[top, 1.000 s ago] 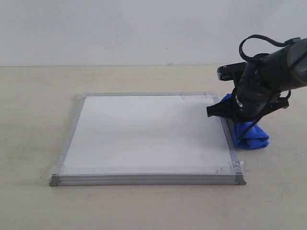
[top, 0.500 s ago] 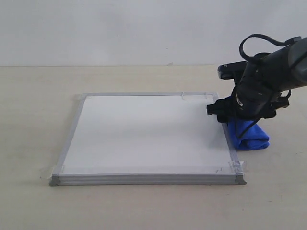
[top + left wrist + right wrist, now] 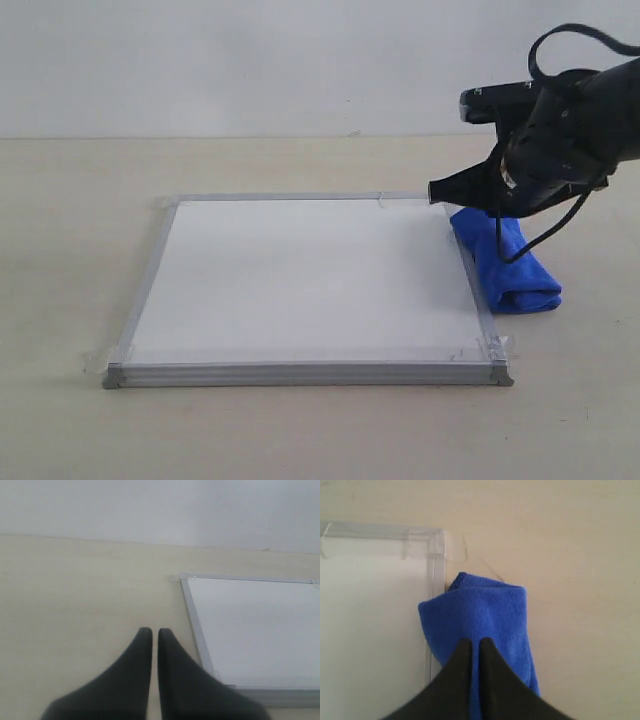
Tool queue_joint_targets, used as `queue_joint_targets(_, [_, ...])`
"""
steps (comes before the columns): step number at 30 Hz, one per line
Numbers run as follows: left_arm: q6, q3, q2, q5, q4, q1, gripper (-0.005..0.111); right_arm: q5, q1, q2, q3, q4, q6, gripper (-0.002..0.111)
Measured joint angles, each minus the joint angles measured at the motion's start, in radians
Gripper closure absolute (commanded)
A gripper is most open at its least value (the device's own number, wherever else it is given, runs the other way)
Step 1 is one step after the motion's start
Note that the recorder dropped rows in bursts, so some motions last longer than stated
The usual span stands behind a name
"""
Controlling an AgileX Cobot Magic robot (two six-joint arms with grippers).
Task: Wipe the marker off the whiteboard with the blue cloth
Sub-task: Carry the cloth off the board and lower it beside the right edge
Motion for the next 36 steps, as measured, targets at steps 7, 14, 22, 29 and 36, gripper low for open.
queue_joint_targets(7, [0.000,0.000,0.000,0.000,0.000,0.000,0.102,-0.012,0.000,0.103,0.009,-0.014,-0.001,0.108])
queue_joint_targets(14, [0.000,0.000,0.000,0.000,0.000,0.000,0.102,-0.014,0.000,0.106,0.011,-0.020,-0.001,0.108])
queue_joint_targets(22, [0.000,0.000,0.000,0.000,0.000,0.000,0.102,0.022,0.000,0.010,0.059,-0.033,-0.031,0.108])
queue_joint_targets(29, [0.000,0.000,0.000,0.000,0.000,0.000,0.102,-0.023,0.000,0.081,0.101,-0.073,-0.016,0.108])
queue_joint_targets(36, [0.000,0.000,0.000,0.000,0.000,0.000,0.102,-0.020,0.000,-0.060,0.128,-0.016,-0.022,0.108])
